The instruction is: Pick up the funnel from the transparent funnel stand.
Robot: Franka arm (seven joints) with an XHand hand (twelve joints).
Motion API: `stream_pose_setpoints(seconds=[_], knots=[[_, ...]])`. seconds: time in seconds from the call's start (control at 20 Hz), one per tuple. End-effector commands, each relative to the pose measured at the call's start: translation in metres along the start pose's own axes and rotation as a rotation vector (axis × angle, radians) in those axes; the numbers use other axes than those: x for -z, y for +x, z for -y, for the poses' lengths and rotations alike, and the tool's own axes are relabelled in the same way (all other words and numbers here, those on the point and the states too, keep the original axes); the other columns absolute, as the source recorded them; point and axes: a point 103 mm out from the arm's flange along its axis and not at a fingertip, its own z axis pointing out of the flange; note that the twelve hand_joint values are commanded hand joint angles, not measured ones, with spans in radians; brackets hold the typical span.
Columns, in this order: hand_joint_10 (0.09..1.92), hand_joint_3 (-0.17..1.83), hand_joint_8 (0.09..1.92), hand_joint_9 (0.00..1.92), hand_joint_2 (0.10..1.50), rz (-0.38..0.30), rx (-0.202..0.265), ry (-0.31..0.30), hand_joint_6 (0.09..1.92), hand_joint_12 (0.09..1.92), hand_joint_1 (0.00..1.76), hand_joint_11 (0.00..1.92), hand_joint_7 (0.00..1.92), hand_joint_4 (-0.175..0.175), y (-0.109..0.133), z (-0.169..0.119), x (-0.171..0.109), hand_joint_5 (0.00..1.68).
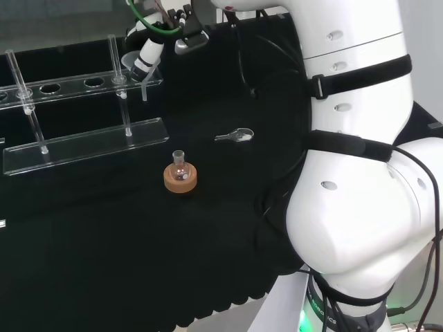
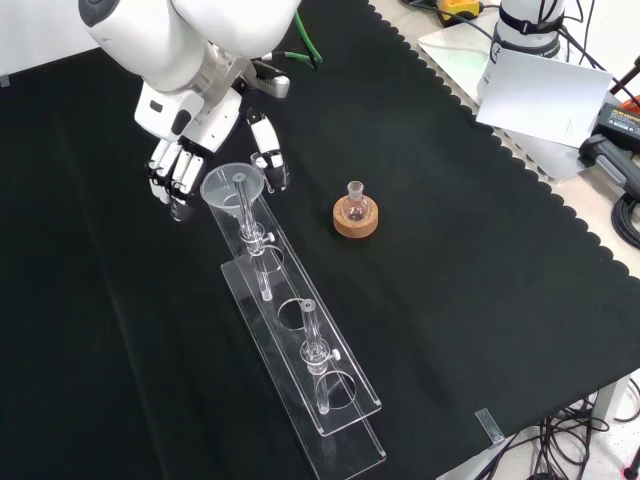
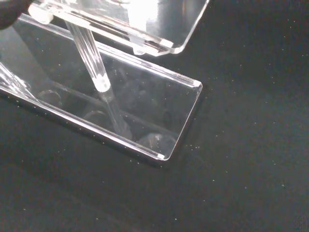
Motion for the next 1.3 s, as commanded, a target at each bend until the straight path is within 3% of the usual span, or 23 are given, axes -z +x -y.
stream_pose_setpoints(seconds=[0.05, 0.2, 0.6, 1.05, 1.3], knots=[[0.80, 0.01, 0.53, 0.11, 0.65, 0.033, -0.008, 0.010, 0.09, 0.77, 0.63, 0.00, 0.41, 0.011, -0.001, 0.001, 0.000, 0.38], [0.78, 0.01, 0.53, 0.21, 0.66, 0.043, -0.013, 0.010, 0.09, 0.85, 0.66, 0.00, 0.53, 0.015, -0.003, 0.001, -0.002, 0.48], [0.61, 0.03, 0.50, 0.49, 0.69, 0.048, -0.016, -0.076, 0.09, 1.09, 0.75, 0.00, 0.86, 0.026, -0.005, 0.006, 0.007, 0.71], [0.53, 0.05, 0.52, 0.61, 0.69, 0.053, -0.013, -0.170, 0.15, 1.20, 0.79, 0.00, 0.95, 0.027, -0.005, 0.021, 0.029, 0.78], [0.50, 0.06, 0.52, 0.64, 0.69, 0.070, 0.015, -0.152, 0.18, 1.21, 0.80, 0.00, 0.97, 0.029, 0.000, 0.033, 0.041, 0.78]])
